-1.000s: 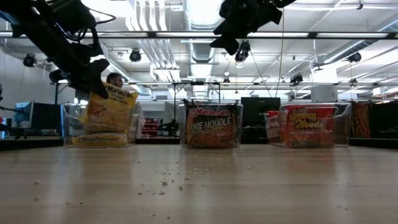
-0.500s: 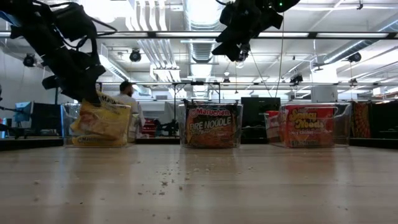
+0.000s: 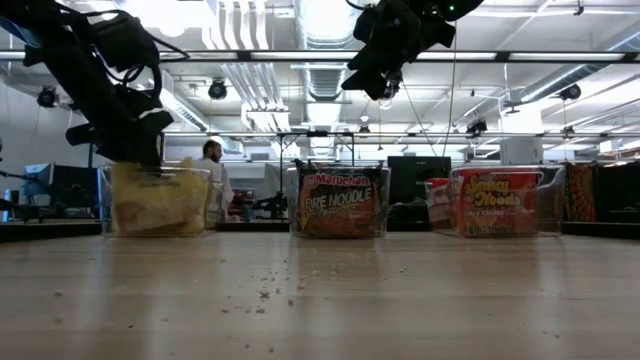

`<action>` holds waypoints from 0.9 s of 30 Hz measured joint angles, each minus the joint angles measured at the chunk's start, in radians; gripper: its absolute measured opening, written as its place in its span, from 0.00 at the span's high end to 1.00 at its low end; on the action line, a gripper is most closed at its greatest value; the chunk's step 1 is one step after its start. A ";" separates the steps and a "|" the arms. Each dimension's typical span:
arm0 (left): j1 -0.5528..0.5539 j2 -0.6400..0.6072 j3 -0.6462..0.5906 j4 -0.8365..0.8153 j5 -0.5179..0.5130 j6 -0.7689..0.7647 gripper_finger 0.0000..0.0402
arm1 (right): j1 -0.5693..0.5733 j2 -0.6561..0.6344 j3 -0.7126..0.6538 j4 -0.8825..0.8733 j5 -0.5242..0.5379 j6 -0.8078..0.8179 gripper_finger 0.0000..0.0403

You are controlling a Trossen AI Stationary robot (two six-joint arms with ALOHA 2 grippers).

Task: Sort Maruchan noodles
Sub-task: Put the yellow noodle pack into the left transparent bin, then return to Home Position

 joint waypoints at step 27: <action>-0.001 -0.056 0.090 0.005 -0.090 0.025 0.49 | -0.030 -0.058 0.011 -0.079 0.152 0.010 0.42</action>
